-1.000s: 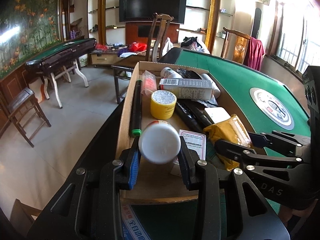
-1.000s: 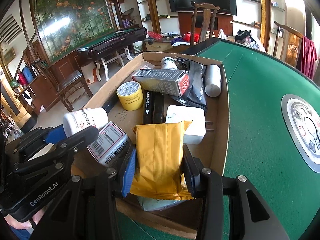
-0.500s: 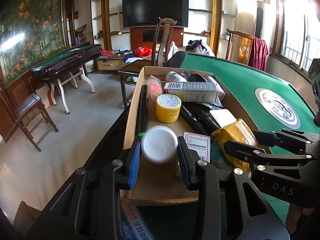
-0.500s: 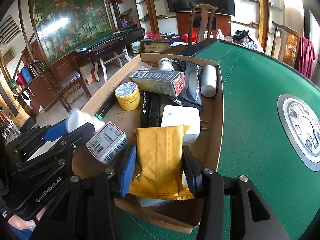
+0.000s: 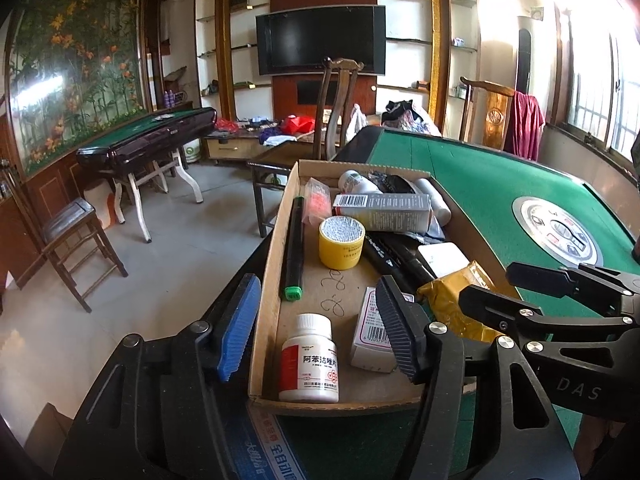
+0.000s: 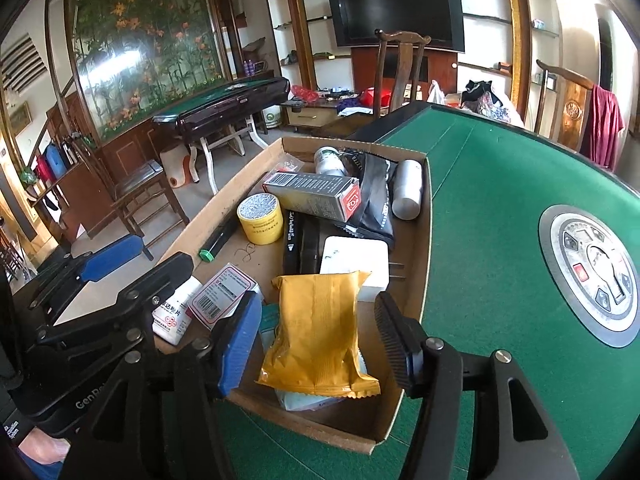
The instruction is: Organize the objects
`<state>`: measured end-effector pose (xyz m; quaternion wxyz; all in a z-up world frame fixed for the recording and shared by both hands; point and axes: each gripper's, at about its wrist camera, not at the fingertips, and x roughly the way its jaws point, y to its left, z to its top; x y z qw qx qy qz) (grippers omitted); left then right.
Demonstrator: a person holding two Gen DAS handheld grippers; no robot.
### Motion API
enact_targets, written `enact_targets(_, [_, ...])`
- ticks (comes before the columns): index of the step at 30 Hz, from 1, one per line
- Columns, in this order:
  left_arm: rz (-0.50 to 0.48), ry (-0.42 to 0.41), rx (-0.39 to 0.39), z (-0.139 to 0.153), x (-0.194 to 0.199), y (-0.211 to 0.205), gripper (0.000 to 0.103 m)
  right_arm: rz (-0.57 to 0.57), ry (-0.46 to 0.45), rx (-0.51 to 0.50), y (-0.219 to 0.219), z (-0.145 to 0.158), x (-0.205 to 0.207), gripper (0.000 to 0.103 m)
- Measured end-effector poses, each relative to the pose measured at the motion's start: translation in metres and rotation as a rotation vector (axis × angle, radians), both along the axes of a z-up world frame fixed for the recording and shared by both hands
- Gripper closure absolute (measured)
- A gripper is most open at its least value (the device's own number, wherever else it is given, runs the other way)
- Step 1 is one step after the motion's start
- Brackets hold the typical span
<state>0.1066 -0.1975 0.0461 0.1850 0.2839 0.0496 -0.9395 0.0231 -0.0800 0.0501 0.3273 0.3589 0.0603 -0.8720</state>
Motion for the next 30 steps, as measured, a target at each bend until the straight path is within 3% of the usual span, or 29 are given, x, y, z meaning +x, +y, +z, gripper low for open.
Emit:
enact_targets(5, [0.044, 0.044, -0.039, 0.004, 0.006, 0.005, 0.033, -0.011, 0.012, -0.009, 0.003, 0.003, 0.002, 0.038])
enact_targets(10, [0.049, 0.096, -0.045, 0.006, 0.012, 0.007, 0.033, -0.028, 0.044, -0.013, 0.008, 0.005, 0.006, 0.033])
enact_targets(16, [0.068, 0.08, -0.01, 0.006, 0.013, 0.002, 0.031, -0.047, 0.085, -0.007, 0.01, 0.004, 0.012, 0.031])
enact_targets(21, [0.096, 0.059, -0.058, 0.008, 0.014, 0.008, 0.031, -0.052, 0.103, -0.036, 0.015, 0.007, 0.013, 0.031])
enact_targets(25, [0.087, 0.089, -0.049, 0.015, 0.023, 0.012, 0.031, -0.051, 0.108, -0.046, 0.017, 0.008, 0.014, 0.031])
enact_targets(27, [0.118, 0.08, -0.074, 0.016, 0.024, 0.015, 0.026, -0.051, 0.11, -0.053, 0.019, 0.008, 0.015, 0.031])
enact_targets(30, [0.086, 0.091, -0.075, 0.018, 0.029, 0.019, 0.024, -0.053, 0.114, -0.06, 0.021, 0.009, 0.016, 0.031])
